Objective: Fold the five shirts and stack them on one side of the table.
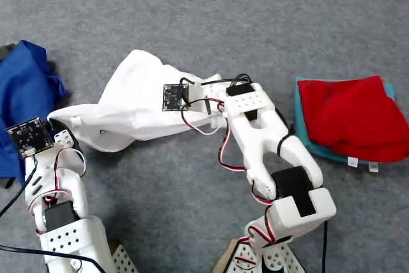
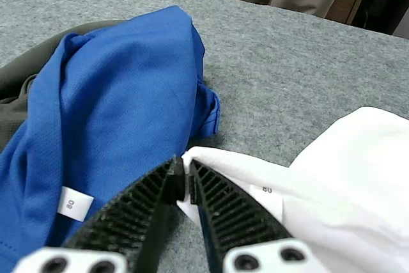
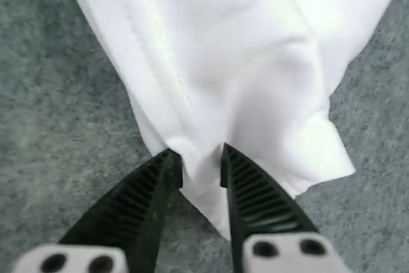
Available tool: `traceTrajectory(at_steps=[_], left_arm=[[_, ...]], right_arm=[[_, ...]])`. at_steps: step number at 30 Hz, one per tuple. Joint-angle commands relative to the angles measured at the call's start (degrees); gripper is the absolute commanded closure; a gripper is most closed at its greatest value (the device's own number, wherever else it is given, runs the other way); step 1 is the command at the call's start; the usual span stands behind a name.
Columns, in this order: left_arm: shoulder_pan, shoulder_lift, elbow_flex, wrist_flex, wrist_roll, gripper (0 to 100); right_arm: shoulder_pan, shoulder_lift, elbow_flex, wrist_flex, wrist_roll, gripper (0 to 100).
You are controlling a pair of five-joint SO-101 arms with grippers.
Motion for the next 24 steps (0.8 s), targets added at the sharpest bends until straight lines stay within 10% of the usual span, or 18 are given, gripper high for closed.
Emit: traceTrajectory(at_steps=[1, 24], left_arm=[[-0.4, 0.1, 0.8, -1.2, 0.0, 98], [-0.6, -0.1, 0.8, -1.2, 0.1, 98]], right_arm=[[0.2, -1.0, -0.4, -0.9, 0.6, 92.5], [1.6, -10.8, -9.4, 12.5, -3.4, 99.4]])
